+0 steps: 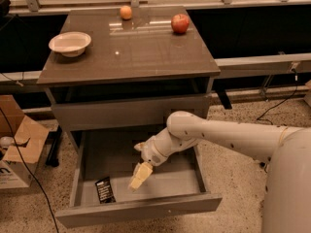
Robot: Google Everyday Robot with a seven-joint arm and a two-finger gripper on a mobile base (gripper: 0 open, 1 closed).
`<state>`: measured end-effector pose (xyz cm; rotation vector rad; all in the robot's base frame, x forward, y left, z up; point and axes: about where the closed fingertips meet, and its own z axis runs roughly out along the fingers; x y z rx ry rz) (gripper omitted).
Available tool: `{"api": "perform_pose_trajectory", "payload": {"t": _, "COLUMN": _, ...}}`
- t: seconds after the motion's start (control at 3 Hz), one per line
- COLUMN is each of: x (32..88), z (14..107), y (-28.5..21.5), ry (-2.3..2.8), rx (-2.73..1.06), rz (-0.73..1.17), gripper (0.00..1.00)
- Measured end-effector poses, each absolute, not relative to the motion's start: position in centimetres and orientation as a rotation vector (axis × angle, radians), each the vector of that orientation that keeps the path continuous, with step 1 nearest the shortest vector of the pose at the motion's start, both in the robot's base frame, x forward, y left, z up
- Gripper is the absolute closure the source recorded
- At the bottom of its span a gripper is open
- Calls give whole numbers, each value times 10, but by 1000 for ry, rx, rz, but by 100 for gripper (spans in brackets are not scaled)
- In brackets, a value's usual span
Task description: Pick rxbar chocolate from middle drawer and place on counter
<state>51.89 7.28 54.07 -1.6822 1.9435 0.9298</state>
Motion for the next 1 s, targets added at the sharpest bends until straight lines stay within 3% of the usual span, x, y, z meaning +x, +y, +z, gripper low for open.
{"api": "perform_pose_trajectory", "payload": {"t": 1.0, "x": 540, "z": 430, "y": 148, "ry": 1983, "rx": -1659, "rz": 1067, "gripper": 0}}
